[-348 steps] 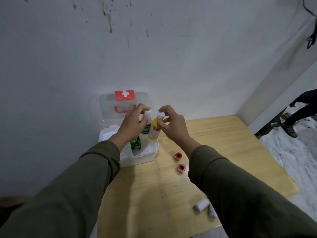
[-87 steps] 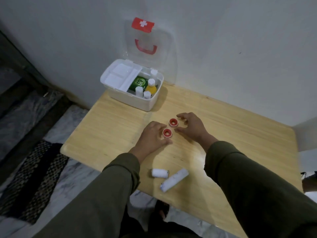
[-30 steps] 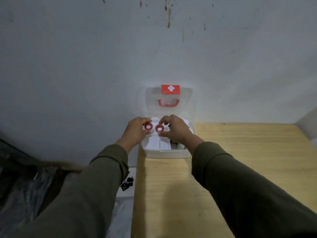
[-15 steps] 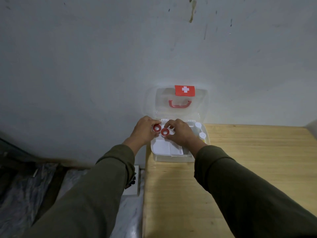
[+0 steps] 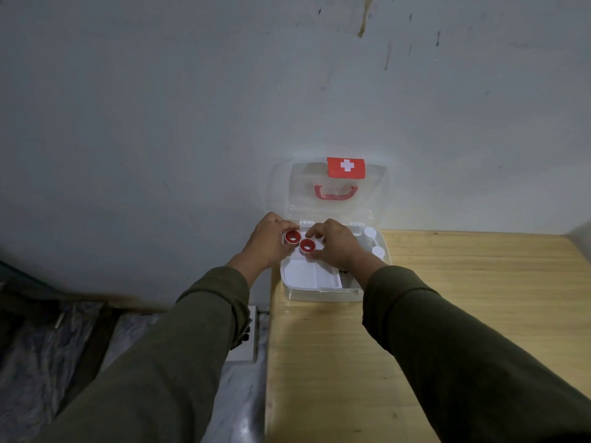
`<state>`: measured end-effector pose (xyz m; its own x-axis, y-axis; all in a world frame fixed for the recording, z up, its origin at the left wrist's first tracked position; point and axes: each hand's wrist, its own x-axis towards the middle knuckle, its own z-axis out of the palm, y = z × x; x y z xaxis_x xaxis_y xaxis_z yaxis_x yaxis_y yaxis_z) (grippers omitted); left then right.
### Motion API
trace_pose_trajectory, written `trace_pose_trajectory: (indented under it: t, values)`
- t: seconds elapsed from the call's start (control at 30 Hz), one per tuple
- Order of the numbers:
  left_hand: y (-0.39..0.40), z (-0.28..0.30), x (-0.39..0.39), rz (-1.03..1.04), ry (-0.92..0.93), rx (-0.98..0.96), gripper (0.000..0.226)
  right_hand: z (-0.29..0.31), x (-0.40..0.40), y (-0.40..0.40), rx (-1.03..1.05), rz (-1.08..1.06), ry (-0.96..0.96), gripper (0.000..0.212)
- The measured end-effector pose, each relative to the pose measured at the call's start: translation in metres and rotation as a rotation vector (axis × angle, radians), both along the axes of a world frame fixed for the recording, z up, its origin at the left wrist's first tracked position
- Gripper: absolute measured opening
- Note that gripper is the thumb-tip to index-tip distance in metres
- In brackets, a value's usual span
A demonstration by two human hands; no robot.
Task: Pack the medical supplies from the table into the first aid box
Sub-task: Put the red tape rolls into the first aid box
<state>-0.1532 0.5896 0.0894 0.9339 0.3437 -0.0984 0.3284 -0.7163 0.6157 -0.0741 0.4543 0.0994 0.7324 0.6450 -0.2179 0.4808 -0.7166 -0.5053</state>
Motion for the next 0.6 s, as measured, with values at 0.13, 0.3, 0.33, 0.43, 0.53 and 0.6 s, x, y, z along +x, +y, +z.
trace_pose_trajectory:
  t: [0.13, 0.3, 0.33, 0.43, 0.53, 0.6]
  values:
    - [-0.001, 0.001, -0.001, 0.012, 0.006, 0.003, 0.048, 0.0, -0.001, -0.002, -0.022, 0.018, -0.013, 0.048]
    - [-0.002, 0.008, -0.007, 0.068, -0.022, 0.003, 0.044, 0.005, -0.002, -0.007, 0.052, 0.012, -0.06, 0.047]
    - [-0.002, 0.011, -0.009, 0.08, -0.034, -0.002, 0.043, 0.009, -0.001, -0.009, 0.068, 0.014, -0.08, 0.045]
    - [-0.007, 0.019, -0.013, 0.134, -0.099, 0.005, 0.038, 0.024, 0.004, -0.022, 0.106, 0.022, -0.142, 0.04]
    - [-0.021, 0.028, -0.014, 0.177, -0.189, 0.03, 0.033, 0.039, 0.008, -0.045, 0.127, 0.031, -0.211, 0.036]
    - [-0.038, 0.034, -0.014, 0.179, -0.244, 0.038, 0.03, 0.046, 0.008, -0.066, 0.134, 0.033, -0.232, 0.034]
